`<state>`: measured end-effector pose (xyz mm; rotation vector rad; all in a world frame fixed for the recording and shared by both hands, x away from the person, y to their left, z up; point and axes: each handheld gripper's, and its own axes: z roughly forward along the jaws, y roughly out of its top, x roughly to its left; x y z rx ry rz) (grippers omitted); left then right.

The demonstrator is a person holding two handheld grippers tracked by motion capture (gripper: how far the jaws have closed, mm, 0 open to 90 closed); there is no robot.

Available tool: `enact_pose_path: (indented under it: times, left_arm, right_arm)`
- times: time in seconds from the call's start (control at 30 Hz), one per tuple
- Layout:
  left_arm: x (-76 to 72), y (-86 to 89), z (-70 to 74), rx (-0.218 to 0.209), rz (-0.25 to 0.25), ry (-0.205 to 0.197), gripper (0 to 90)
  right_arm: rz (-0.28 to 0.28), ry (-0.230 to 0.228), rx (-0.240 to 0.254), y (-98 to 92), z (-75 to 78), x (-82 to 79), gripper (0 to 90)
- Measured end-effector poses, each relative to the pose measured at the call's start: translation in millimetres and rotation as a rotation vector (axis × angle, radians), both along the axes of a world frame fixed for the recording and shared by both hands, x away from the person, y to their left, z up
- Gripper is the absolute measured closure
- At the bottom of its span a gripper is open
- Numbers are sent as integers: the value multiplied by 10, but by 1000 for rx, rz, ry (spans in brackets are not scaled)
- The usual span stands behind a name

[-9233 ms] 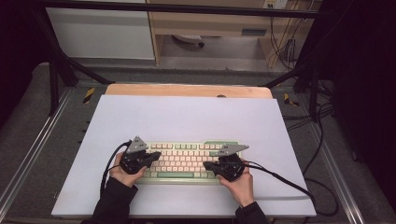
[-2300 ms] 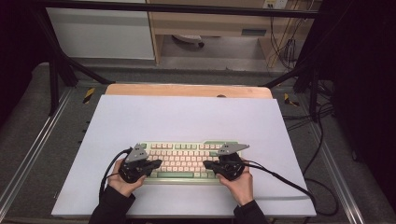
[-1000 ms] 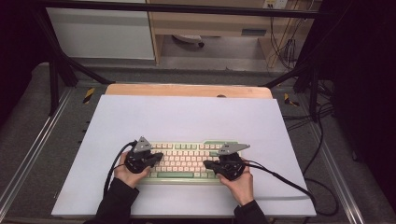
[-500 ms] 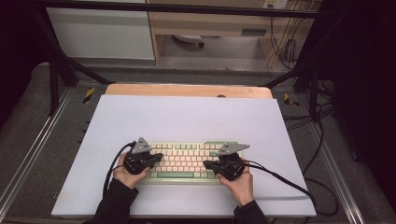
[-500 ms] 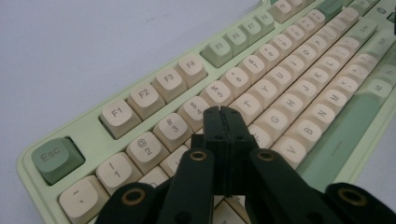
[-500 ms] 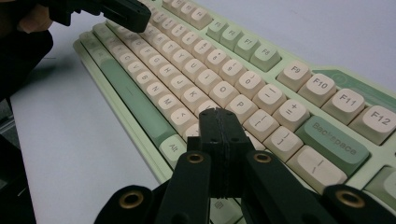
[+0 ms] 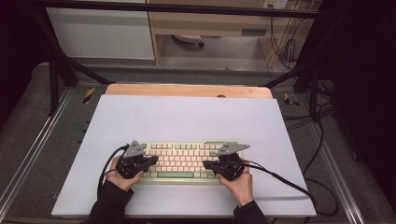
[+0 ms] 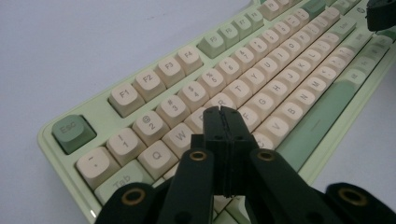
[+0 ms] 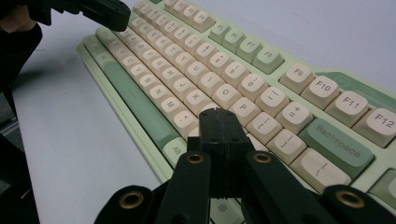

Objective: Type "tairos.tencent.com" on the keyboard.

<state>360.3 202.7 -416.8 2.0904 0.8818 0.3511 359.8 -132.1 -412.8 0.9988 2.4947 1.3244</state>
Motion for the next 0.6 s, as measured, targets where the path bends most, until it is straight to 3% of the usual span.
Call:
enact_pose_path:
  times: [0.6]
  left_arm:
    - [-75,124,-27,-4,8,2,898]
  right_arm:
    - [24,0,2,114,28,-7,900]
